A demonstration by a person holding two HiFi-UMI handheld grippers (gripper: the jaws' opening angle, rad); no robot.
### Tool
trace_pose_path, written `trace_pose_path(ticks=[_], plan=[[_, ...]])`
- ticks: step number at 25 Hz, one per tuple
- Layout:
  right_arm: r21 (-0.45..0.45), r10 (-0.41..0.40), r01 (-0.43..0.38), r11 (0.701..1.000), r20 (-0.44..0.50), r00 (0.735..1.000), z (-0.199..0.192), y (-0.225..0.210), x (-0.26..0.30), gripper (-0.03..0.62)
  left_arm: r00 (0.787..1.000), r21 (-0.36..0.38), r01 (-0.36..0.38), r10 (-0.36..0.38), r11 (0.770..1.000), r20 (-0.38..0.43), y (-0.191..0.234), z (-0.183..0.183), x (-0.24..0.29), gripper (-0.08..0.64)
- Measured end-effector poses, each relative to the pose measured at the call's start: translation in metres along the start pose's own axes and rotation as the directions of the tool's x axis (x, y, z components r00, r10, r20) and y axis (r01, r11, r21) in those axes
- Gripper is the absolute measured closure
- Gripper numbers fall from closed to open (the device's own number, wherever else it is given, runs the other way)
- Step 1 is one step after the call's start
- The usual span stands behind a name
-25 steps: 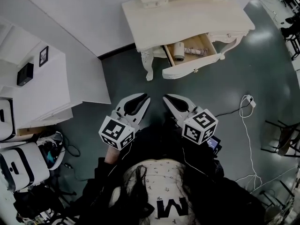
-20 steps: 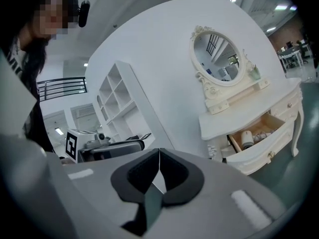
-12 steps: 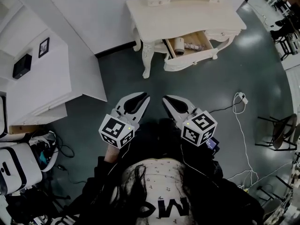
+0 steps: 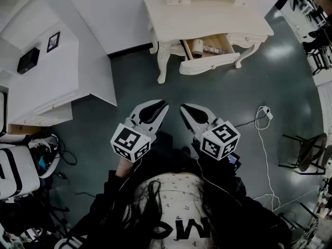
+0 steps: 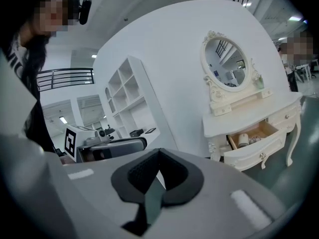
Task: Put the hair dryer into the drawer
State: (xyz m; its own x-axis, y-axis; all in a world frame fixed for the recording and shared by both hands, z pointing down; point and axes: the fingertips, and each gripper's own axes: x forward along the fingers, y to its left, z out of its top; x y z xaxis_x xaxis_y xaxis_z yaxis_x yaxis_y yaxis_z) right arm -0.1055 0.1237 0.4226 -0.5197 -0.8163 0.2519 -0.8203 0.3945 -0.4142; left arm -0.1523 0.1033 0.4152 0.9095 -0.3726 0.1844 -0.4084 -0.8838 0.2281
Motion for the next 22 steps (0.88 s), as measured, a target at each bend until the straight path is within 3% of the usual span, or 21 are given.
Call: trace_pose_path(ticks=[10, 22], plan=[[-0.001, 0.054, -0.054, 0.999, -0.027, 0.998, -0.019, -0.009, -0.071, 0.583, 0.999, -0.027, -0.040, 0.040, 0.999, 0.011, -0.083, -0.012, 0.010, 0.512], [-0.033, 0.082, -0.084, 0.996, -0.046, 0.996, -0.045, -0.001, -0.120, 0.583, 0.997, -0.010, -0.074, 0.074, 0.997, 0.002, -0.133, -0.029, 0.005, 0.512]])
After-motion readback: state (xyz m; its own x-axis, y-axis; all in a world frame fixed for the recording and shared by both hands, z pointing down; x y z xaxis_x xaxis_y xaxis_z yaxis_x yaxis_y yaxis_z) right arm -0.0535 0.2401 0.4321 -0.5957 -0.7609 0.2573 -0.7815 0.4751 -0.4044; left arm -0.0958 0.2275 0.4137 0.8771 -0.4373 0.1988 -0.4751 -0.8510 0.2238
